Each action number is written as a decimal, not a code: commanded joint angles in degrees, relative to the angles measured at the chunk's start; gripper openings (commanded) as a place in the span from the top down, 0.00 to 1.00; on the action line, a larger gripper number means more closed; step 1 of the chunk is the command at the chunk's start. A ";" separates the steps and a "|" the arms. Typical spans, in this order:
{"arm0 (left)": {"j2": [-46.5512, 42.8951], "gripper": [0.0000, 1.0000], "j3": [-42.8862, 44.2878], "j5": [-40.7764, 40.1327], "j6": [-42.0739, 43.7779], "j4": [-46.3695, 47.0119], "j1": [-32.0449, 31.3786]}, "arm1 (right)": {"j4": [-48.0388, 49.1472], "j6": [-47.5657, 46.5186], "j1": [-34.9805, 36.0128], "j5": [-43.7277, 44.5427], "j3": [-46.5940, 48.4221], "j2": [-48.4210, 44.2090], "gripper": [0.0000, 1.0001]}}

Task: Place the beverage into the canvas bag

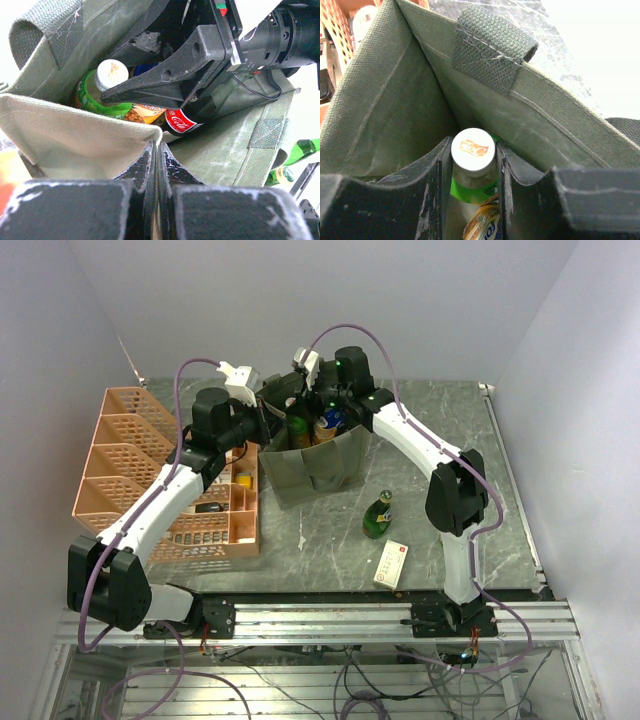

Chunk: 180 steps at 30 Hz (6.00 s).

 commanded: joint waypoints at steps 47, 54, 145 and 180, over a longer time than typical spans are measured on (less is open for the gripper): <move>-0.64 0.93 1.21 1.70 0.05 -1.75 0.58 | -3.09 -4.96 0.75 0.38 0.58 -3.90 0.51; -0.69 0.93 0.93 1.87 -0.54 -1.31 0.57 | -3.17 -3.68 0.84 0.43 1.21 -7.20 0.44; -0.39 0.93 2.47 1.16 1.40 -2.63 0.61 | -43.39 -27.30 -20.93 -9.35 -34.80 -63.16 0.18; 0.20 0.93 1.85 0.54 1.73 -1.90 0.65 | -27.48 -22.06 -15.83 -9.92 -54.25 -47.51 0.39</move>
